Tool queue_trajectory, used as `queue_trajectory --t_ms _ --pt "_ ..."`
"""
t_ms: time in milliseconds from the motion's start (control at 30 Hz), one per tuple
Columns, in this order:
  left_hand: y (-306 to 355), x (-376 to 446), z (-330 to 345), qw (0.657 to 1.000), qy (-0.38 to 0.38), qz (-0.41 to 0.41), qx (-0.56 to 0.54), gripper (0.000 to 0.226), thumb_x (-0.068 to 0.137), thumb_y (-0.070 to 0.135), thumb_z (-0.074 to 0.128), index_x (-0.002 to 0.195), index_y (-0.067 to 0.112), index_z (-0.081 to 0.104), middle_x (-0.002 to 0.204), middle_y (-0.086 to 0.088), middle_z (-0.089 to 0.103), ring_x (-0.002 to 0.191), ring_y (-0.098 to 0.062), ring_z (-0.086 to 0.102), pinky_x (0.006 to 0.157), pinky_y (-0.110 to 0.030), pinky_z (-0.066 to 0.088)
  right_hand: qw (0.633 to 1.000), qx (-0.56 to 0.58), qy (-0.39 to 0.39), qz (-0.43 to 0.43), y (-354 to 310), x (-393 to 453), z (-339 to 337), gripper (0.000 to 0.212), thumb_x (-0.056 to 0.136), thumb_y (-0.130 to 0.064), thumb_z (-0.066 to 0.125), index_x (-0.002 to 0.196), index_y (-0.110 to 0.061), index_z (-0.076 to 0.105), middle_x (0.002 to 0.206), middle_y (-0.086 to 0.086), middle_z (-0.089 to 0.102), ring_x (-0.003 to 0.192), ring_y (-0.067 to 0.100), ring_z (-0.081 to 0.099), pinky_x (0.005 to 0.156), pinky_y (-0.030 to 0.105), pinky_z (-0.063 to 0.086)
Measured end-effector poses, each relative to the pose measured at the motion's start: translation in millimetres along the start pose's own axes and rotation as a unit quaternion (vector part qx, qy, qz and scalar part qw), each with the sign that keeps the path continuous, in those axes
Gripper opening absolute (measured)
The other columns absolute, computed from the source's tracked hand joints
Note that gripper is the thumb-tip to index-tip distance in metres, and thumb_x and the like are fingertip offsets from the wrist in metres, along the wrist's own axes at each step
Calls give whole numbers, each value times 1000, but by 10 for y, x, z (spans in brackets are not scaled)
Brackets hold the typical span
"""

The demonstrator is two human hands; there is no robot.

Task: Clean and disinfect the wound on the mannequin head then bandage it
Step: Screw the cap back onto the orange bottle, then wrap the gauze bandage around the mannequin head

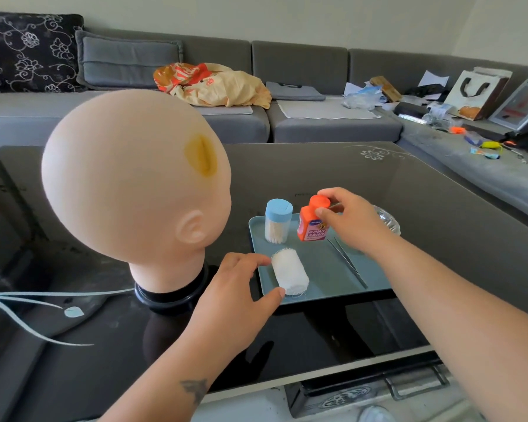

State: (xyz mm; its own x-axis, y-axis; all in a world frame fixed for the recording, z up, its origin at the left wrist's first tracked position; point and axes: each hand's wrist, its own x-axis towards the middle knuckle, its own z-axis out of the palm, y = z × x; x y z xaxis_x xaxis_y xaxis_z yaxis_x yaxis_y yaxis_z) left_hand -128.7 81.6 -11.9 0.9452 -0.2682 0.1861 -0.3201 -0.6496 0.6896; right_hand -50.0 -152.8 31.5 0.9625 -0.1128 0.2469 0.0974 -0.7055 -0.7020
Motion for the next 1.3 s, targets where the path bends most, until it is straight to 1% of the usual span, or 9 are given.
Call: queue_trajectory --t_ms 100,300,500,667,833,933,1033,1167,1300 --pt "10 24 -2 1000 6 -1 -9 46 78 49 66 121 43 49 117 21 44 100 6 48 70 -2 32 999 -40 -15 4 48 87 91 31 89 -17 60 120 -17 57 115 0 63 100 17 59 87 31 44" --pt "48 -2 35 1000 1 3 -16 47 80 48 66 124 43 48 120 25 43 103 6 50 70 -2 33 994 -107 -22 28 145 221 174 39 90 -21 57 129 -18 52 128 3 59 111 21 56 93 36 45" --pt "59 13 43 1000 10 11 -13 47 81 46 67 124 42 49 121 23 44 104 4 50 72 -2 34 991 -122 -18 43 194 254 215 39 92 -23 54 130 -18 51 131 6 57 114 24 54 93 38 45" --pt "74 0 67 1000 9 12 -19 46 81 47 66 124 43 48 120 25 44 105 4 50 73 -2 33 994 -96 -23 41 223 216 226 53 90 -24 56 140 -19 40 140 4 50 123 22 49 101 38 40" --pt "71 -6 69 1000 8 10 -11 45 81 48 66 123 43 49 118 25 44 103 4 50 71 -3 34 998 -57 36 15 153 110 206 53 87 -24 60 137 -23 41 125 3 51 99 12 50 86 28 39" --pt "64 -6 70 1000 11 7 -11 45 82 47 66 123 42 50 116 24 44 102 5 48 71 -3 34 997 -22 71 4 54 -50 232 44 86 -23 60 129 -24 46 112 -2 53 95 9 53 78 22 36" --pt "59 -2 86 1000 12 4 -8 45 82 47 66 124 41 50 115 24 45 101 6 46 70 -2 32 999 1 53 11 -48 -296 309 39 85 -23 62 121 -28 47 97 -14 52 88 0 53 66 14 35" --pt "42 -19 101 1000 13 -9 -19 45 81 46 66 123 41 50 116 24 49 101 7 47 72 -2 32 998 13 -20 51 -106 -641 493 57 78 -41 69 126 -31 40 102 -16 45 99 9 47 81 26 35" --pt "36 -34 91 1000 18 -17 -19 41 81 46 65 119 45 50 110 26 48 94 17 46 66 -3 32 995 -36 -39 85 -140 -789 661 83 73 -48 71 140 -27 27 126 2 42 121 22 41 96 37 39"
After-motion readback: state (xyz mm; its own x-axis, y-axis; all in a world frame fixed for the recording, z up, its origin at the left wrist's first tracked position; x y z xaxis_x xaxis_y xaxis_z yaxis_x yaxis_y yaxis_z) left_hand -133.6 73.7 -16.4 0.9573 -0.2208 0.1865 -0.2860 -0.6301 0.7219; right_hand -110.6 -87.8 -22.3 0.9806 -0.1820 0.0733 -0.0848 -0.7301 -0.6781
